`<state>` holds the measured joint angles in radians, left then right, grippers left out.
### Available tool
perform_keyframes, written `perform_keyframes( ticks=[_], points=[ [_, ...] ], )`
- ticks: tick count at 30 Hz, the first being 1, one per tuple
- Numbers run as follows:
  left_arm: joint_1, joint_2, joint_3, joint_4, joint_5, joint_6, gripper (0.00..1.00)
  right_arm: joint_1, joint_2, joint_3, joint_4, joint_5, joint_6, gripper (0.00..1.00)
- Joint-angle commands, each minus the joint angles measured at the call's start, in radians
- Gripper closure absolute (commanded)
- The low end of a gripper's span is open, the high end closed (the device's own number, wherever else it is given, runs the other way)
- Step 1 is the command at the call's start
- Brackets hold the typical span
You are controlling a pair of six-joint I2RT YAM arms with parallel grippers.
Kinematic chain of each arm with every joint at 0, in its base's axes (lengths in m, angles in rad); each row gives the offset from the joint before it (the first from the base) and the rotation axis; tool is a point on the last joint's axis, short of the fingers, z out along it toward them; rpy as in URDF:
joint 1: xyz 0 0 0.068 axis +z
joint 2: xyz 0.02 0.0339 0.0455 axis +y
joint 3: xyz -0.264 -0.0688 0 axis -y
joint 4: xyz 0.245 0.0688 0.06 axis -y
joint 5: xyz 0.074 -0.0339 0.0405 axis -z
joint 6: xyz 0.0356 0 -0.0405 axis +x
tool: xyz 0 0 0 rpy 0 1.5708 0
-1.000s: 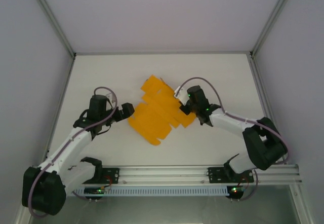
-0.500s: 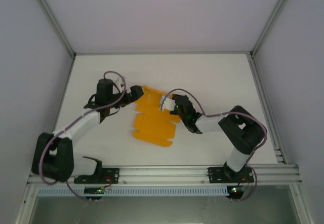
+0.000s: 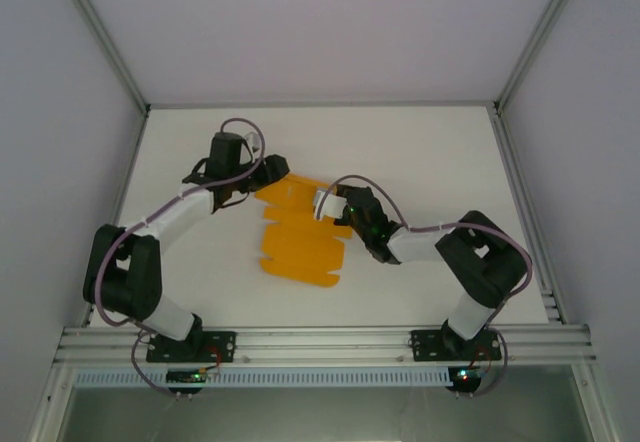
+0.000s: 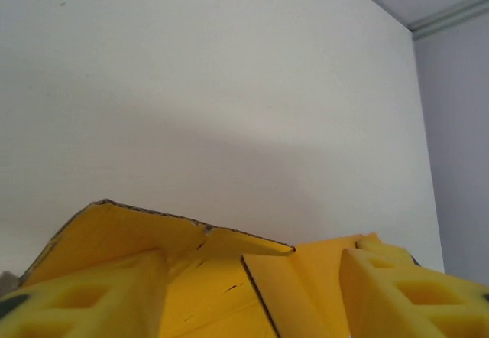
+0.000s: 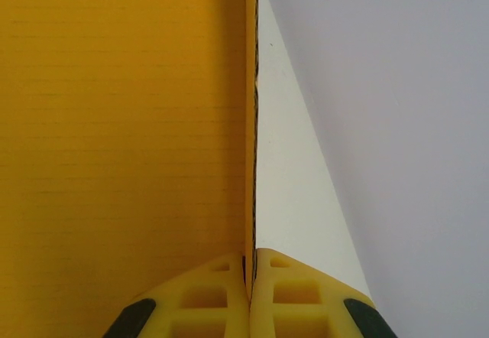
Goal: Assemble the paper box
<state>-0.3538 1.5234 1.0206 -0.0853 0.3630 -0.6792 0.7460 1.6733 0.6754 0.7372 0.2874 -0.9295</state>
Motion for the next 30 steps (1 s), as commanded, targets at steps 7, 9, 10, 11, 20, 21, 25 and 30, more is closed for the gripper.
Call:
perform_keyframes(
  ticks=[7, 9, 10, 11, 20, 21, 25, 30],
  points=[
    [-0.065, -0.018, 0.022, -0.188, -0.137, 0.075, 0.68, -0.007, -0.076, 0.008, -0.039, -0.014, 0.074, 1.0],
    [-0.084, -0.028, 0.018, -0.188, -0.134, 0.084, 0.66, -0.01, -0.084, 0.011, -0.051, -0.022, 0.083, 1.0],
    [-0.092, -0.033, 0.014, -0.18, -0.132, 0.093, 0.64, -0.008, -0.085, 0.01, -0.053, -0.023, 0.083, 1.0],
    [-0.099, -0.037, 0.013, -0.17, -0.125, 0.101, 0.64, -0.009, -0.085, 0.01, -0.051, -0.023, 0.084, 1.0],
    [-0.154, 0.007, 0.068, -0.107, -0.102, 0.115, 0.55, 0.016, -0.073, 0.028, -0.072, -0.019, 0.082, 1.0],
    [-0.162, 0.011, 0.069, -0.091, -0.103, 0.112, 0.54, 0.016, -0.076, 0.026, -0.07, -0.025, 0.088, 1.0],
    [-0.192, 0.018, 0.042, 0.024, -0.103, 0.052, 0.46, 0.018, -0.094, 0.026, -0.086, -0.062, 0.129, 1.0],
    [-0.227, 0.021, 0.006, 0.204, -0.106, -0.029, 0.38, 0.023, -0.116, 0.029, -0.119, -0.11, 0.158, 1.0]
  ],
)
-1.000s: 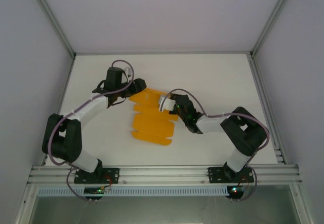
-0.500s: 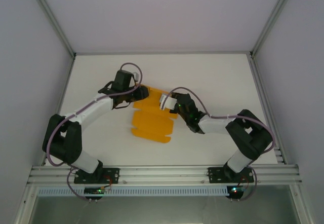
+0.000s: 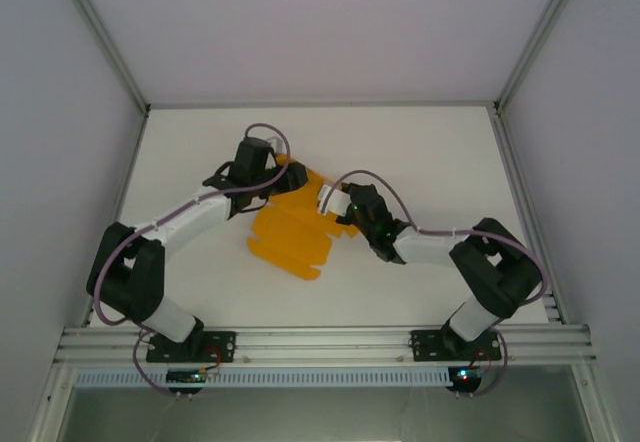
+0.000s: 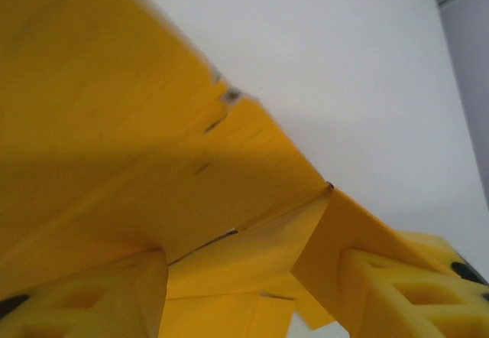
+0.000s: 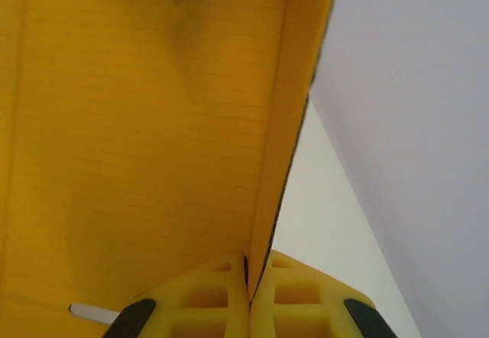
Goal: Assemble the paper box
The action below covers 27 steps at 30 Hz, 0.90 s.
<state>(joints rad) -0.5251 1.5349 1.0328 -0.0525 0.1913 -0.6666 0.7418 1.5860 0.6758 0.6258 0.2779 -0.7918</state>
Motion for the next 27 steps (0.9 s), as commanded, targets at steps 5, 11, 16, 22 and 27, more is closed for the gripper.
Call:
perform_keyframes(
  ticks=[5, 11, 16, 22, 27],
  points=[
    [-0.099, 0.027, 0.016, 0.188, 0.024, -0.05, 0.33, 0.032, -0.031, 0.029, -0.007, -0.103, 0.022, 1.0],
    [-0.104, 0.044, 0.014, 0.172, 0.024, -0.058, 0.25, 0.027, -0.059, 0.028, -0.046, -0.137, 0.07, 1.0],
    [-0.102, -0.037, -0.016, 0.08, -0.024, -0.003, 0.17, -0.003, -0.085, 0.036, -0.098, -0.131, 0.082, 1.0],
    [-0.089, -0.211, -0.067, -0.106, -0.123, 0.08, 0.0, -0.028, -0.102, 0.069, -0.237, -0.066, 0.024, 1.0],
    [-0.005, -0.335, -0.133, -0.266, -0.203, 0.114, 0.0, -0.063, -0.134, 0.09, -0.331, -0.068, -0.003, 1.0]
  ],
)
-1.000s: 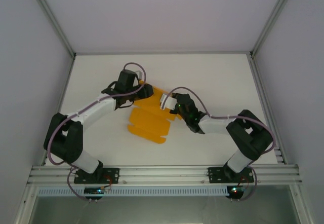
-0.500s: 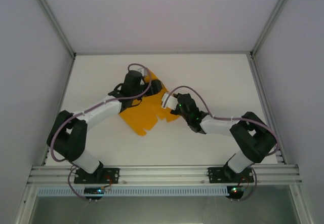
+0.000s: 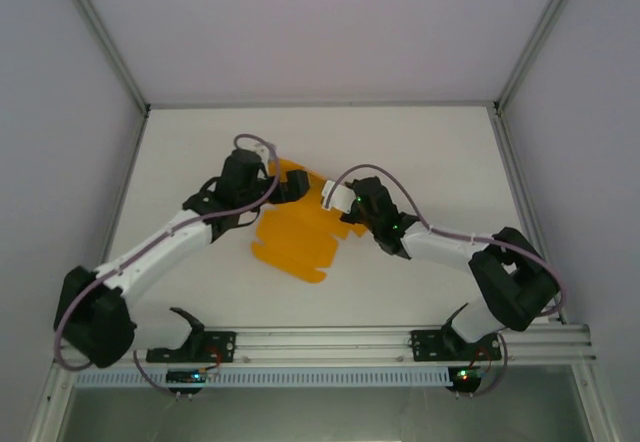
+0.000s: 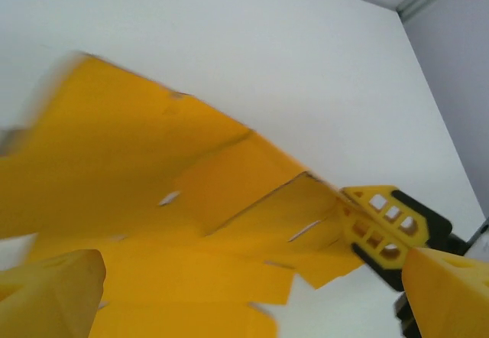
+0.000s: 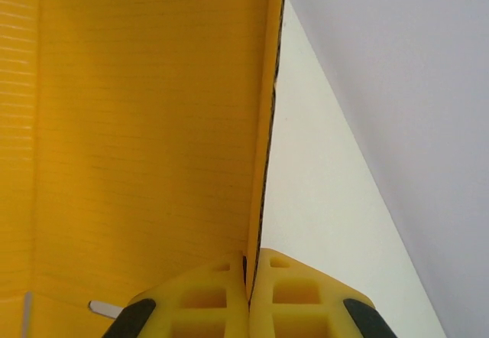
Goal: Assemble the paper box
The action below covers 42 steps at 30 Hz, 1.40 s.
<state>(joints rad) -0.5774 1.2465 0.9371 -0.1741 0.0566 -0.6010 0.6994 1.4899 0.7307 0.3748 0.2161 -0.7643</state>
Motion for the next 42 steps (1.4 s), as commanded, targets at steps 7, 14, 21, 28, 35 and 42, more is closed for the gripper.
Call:
perform_keyframes(
  ticks=[7, 14, 21, 28, 35, 42],
  points=[
    [0.229, -0.135, -0.189, -0.184, -0.048, 0.031, 0.0, -0.061, -0.094, 0.055, -0.148, -0.115, -0.097, 1.0],
    [0.291, -0.05, -0.227, -0.088, -0.059, 0.087, 0.0, -0.069, -0.095, 0.11, -0.251, -0.165, -0.124, 1.0],
    [0.291, 0.048, -0.314, 0.164, 0.012, 0.115, 0.0, -0.076, -0.095, 0.121, -0.266, -0.155, -0.095, 1.0],
    [0.295, 0.065, -0.412, 0.438, 0.263, 0.096, 0.08, -0.099, -0.087, 0.138, -0.294, -0.176, -0.043, 1.0],
    [0.295, 0.069, -0.476, 0.622, 0.409, 0.024, 0.24, -0.105, -0.078, 0.153, -0.313, -0.179, -0.026, 1.0],
    [0.295, 0.162, -0.452, 0.771, 0.459, -0.01, 0.31, -0.108, -0.079, 0.162, -0.326, -0.209, 0.009, 1.0]
  ],
)
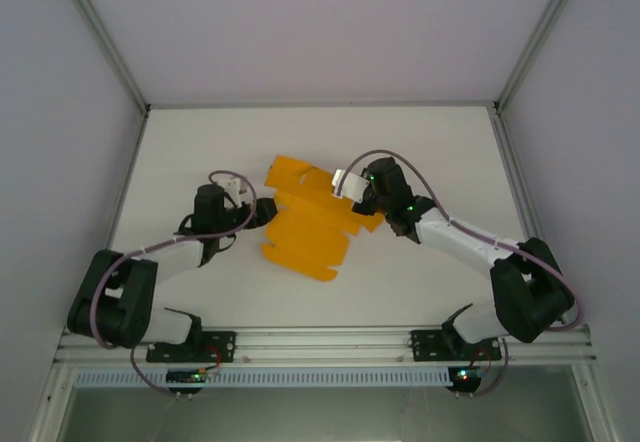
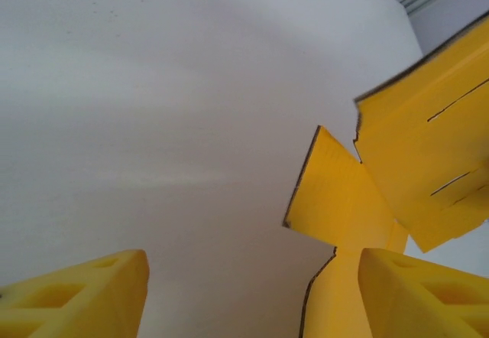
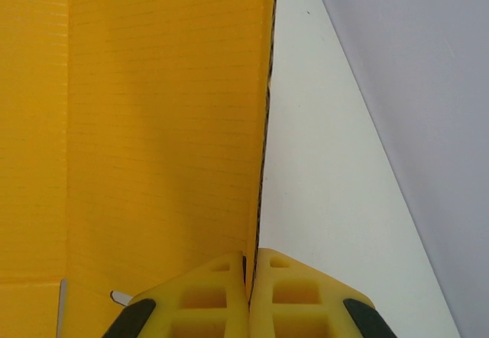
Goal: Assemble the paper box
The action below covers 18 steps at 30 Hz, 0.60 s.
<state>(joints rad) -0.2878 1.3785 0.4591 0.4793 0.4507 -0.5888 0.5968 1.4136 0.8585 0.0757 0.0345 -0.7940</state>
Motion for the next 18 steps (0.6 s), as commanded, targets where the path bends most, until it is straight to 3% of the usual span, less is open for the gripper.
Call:
perform_keyframes(
  ticks=[1, 15, 18],
  points=[
    [0.005, 0.048, 0.034, 0.133, 0.073, -0.025, 0.33, -0.007, -0.004, 0.037, -0.027, -0.029, 0.049, 1.0],
    [0.007, 0.17, 0.035, 0.428, 0.117, -0.092, 0.62, -0.026, -0.01, 0.05, -0.066, -0.098, 0.088, 1.0],
    [0.007, 0.168, 0.037, 0.445, 0.122, -0.091, 0.78, -0.028, -0.006, 0.055, -0.07, -0.094, 0.097, 1.0]
  ],
)
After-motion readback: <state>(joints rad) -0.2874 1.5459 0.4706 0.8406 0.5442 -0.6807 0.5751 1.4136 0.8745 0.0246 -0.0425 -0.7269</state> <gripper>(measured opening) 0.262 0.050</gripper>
